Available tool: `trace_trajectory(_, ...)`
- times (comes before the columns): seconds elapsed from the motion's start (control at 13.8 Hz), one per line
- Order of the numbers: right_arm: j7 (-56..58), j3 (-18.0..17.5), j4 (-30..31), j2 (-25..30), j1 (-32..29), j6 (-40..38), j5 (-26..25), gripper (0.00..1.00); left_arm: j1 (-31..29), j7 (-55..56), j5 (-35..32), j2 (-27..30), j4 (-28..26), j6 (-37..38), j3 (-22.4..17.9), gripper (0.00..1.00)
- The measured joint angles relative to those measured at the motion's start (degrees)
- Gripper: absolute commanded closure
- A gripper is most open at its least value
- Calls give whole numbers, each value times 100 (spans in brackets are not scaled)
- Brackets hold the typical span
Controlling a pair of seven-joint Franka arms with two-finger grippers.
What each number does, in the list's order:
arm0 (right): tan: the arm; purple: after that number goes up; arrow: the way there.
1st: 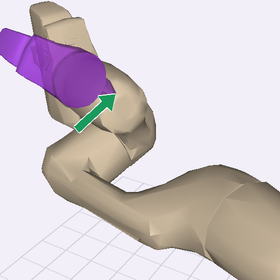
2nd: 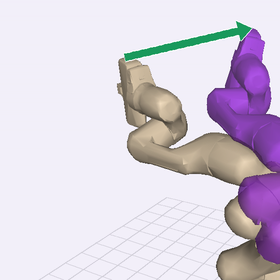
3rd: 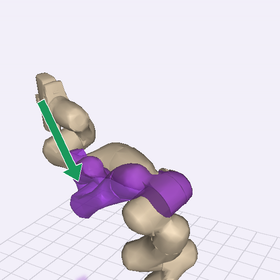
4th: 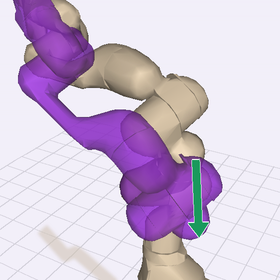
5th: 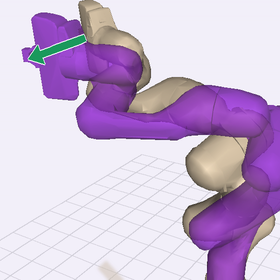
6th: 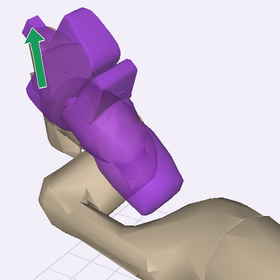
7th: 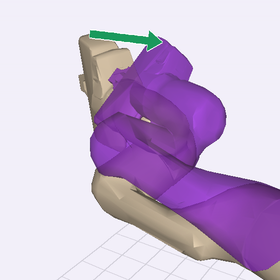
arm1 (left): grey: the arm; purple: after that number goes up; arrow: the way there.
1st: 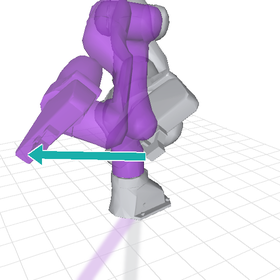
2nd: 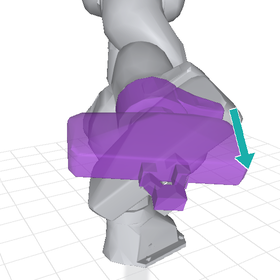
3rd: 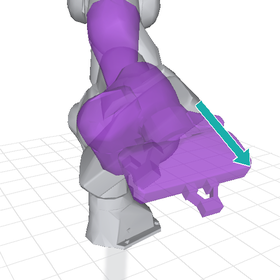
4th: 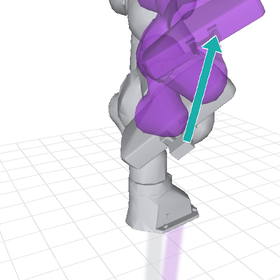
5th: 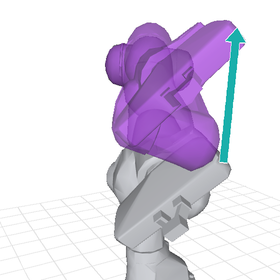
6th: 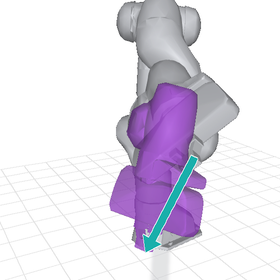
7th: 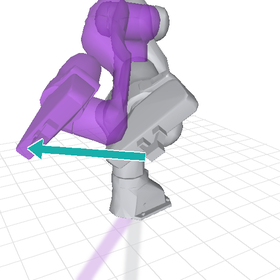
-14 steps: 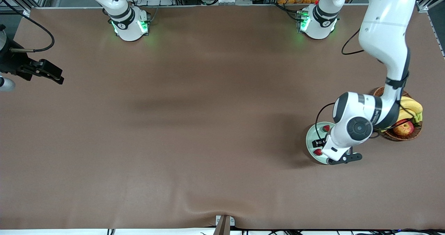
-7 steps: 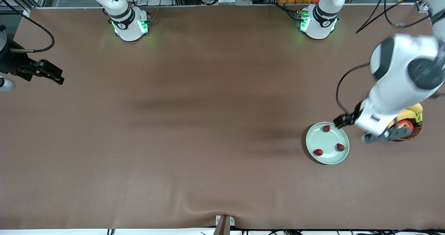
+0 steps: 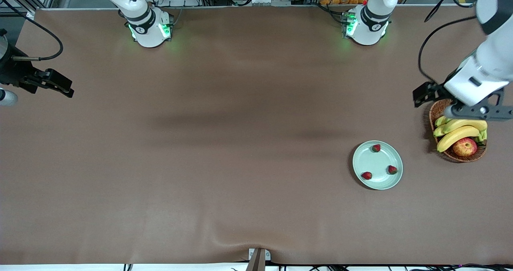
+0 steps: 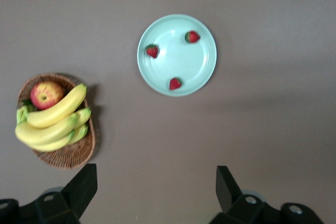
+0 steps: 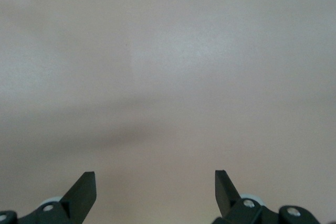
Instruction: Collect all strawberries into plate
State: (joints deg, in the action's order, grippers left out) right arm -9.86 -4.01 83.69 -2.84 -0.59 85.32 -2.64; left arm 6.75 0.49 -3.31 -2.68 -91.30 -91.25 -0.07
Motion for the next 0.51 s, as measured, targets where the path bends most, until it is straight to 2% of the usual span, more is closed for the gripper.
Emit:
trace_trajectory(0.29,0,0,0,0,0,2,0,0,6,-16,137,132,464,567,-12,0)
trace_trajectory(0.51,0,0,0,0,0,5,0,0,-58,-19,287,132,513,689,-41,0)
